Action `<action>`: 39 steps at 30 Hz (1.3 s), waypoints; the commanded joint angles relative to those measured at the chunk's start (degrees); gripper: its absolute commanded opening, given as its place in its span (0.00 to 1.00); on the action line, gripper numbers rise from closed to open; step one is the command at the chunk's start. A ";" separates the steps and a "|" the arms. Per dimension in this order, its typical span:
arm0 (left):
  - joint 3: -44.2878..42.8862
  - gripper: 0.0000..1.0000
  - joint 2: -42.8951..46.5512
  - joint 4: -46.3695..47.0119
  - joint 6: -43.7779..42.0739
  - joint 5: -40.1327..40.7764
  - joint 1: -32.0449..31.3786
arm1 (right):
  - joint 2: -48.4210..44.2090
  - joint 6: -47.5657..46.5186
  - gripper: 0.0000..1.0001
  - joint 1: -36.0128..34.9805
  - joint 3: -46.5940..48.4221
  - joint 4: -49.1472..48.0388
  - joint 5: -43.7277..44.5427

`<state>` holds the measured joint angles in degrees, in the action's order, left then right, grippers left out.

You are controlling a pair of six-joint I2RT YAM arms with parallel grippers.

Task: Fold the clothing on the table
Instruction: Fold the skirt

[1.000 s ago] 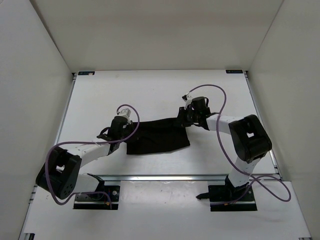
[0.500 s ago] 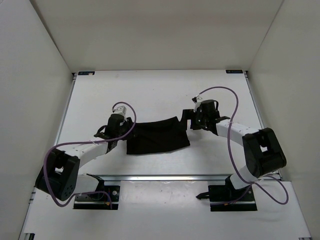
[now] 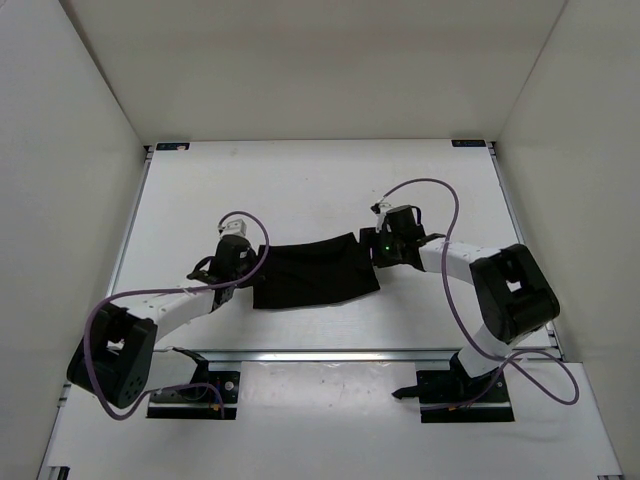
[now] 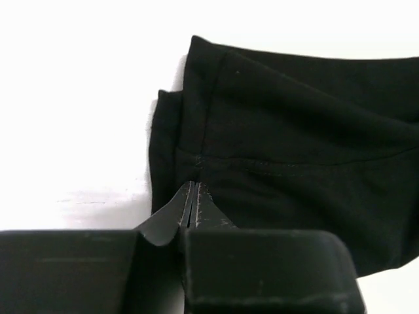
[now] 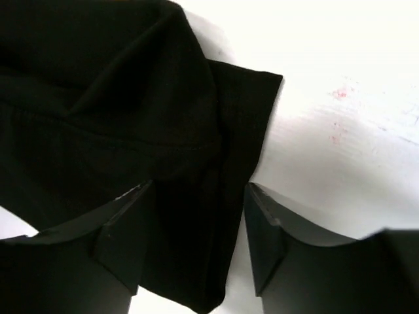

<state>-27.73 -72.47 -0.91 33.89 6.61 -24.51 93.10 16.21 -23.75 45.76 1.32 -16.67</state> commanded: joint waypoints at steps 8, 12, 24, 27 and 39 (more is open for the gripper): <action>1.62 0.00 -3.56 1.87 0.39 -0.37 -0.45 | 5.95 -0.56 0.12 0.10 1.36 3.59 1.64; 1.01 0.00 -5.05 3.19 0.48 -0.90 -1.67 | 5.43 -1.17 0.00 -0.24 1.79 3.33 2.59; -1.19 0.00 -12.69 7.67 1.79 -6.34 -5.72 | -3.45 -5.04 0.00 0.38 15.57 13.34 -1.70; -2.59 0.00 -14.27 8.99 2.32 -7.49 -7.30 | -3.89 -4.78 0.00 -1.56 18.67 14.32 -2.41; -4.80 0.00 -17.53 13.65 2.76 -11.18 -10.38 | -0.38 2.69 0.00 -11.66 17.61 5.19 -10.13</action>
<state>-32.12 -88.97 13.61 36.51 -2.33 -34.68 91.48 15.73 -33.85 64.34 11.73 -22.81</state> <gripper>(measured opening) 0.071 0.031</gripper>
